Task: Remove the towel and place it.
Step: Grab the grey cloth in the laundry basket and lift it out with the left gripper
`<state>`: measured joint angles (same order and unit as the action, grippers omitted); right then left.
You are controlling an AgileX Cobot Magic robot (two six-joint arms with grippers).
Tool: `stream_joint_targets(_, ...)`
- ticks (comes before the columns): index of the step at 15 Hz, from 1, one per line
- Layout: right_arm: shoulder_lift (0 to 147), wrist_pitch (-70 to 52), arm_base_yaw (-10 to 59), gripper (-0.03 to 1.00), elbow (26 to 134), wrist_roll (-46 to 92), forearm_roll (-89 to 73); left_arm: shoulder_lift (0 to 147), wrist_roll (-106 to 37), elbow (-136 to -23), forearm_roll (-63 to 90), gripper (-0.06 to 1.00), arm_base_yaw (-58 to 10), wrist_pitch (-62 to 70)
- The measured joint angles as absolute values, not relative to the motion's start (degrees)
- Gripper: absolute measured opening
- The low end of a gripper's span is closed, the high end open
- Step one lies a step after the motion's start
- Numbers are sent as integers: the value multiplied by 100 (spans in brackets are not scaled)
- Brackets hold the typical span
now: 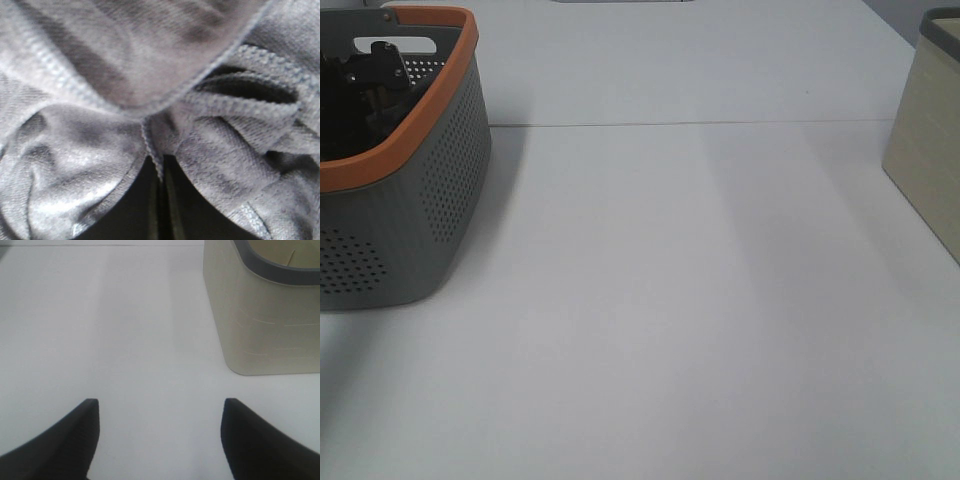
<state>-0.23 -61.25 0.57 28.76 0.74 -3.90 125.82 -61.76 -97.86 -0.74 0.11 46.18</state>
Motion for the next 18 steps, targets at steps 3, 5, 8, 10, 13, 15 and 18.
stream_joint_targets(3, -23, -6125, 57, 61, 2876, 74, -390, 12433, -5896, -10411, -74, 0, 11, 5392)
stream_joint_targets(5, -23, -6125, 57, 61, 2876, 74, -390, 12158, -5477, -10926, -74, 0, 11, 6188)
stream_joint_targets(8, -23, -6125, 57, 61, 2876, 74, -390, 11837, -5191, -11516, -74, 0, 11, 6875)
stream_joint_targets(10, -23, -6125, 57, 61, 2876, 74, -390, 11494, -4956, -11734, -40, 0, 11, 6916)
stream_joint_targets(13, -23, -6125, 57, 61, 2876, 74, -390, 10806, -4870, -11854, 212, 0, 11, 6939)
stream_joint_targets(15, -23, -6125, 57, 61, 2876, 74, -390, 10181, -4727, -11866, 504, 0, 11, 6950)
stream_joint_targets(18, -23, -6125, 57, 61, 2876, 74, -390, 9740, -4670, -11866, 1014, 0, 11, 6961)
